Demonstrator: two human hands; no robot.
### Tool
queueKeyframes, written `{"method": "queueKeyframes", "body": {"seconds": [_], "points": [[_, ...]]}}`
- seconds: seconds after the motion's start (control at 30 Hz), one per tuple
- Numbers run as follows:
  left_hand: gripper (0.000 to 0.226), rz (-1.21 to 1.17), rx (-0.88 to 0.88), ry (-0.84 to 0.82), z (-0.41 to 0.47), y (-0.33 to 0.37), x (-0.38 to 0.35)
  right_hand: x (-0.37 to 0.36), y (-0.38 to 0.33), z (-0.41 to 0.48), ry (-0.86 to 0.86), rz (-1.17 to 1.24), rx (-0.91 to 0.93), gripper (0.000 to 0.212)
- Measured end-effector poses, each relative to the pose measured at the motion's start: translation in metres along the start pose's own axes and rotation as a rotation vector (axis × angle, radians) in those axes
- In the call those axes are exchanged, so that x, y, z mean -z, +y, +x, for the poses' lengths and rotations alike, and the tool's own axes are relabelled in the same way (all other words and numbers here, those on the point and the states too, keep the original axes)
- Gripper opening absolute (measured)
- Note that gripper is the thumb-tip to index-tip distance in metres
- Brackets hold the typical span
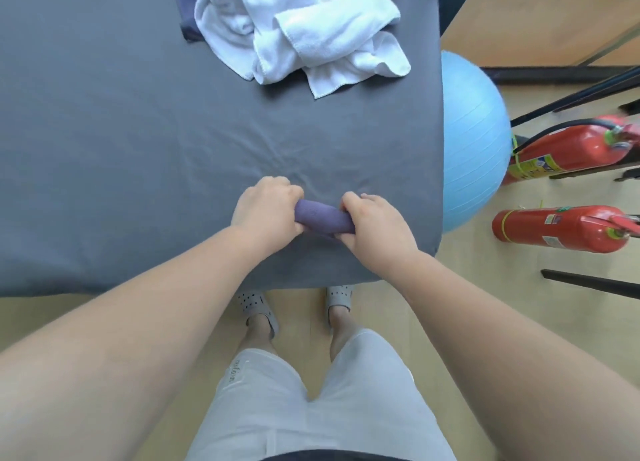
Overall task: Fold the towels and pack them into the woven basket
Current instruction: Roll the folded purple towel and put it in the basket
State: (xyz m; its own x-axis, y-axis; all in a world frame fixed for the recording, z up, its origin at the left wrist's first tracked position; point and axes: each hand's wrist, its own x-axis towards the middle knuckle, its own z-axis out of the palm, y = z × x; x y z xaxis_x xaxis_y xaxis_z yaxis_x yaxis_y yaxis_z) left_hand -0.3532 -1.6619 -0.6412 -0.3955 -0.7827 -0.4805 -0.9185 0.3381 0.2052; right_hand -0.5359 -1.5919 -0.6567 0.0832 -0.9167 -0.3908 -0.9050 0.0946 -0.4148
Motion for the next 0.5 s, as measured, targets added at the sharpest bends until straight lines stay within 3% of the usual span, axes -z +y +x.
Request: {"method": "queueKeyframes", "body": {"seconds": [0.17,0.33,0.4,0.5], "points": [[0.025,-0.658,0.238,-0.047,-0.074,0.005,0.068,0.076,-0.024,-0.041,-0.109,0.375,-0.036,0.041],[0.042,-1.167,0.259,0.129,-0.142,0.000,0.115,0.135,-0.055,-0.076,-0.032,0.616,0.082,0.063],[0.056,-1.226,0.213,0.201,-0.163,-0.006,0.126,0.144,-0.077,-0.082,-0.037,0.631,0.140,0.059],[0.059,-1.166,0.118,0.267,-0.187,-0.024,0.138,0.143,-0.115,-0.086,-0.026,0.672,0.182,0.051]]}}
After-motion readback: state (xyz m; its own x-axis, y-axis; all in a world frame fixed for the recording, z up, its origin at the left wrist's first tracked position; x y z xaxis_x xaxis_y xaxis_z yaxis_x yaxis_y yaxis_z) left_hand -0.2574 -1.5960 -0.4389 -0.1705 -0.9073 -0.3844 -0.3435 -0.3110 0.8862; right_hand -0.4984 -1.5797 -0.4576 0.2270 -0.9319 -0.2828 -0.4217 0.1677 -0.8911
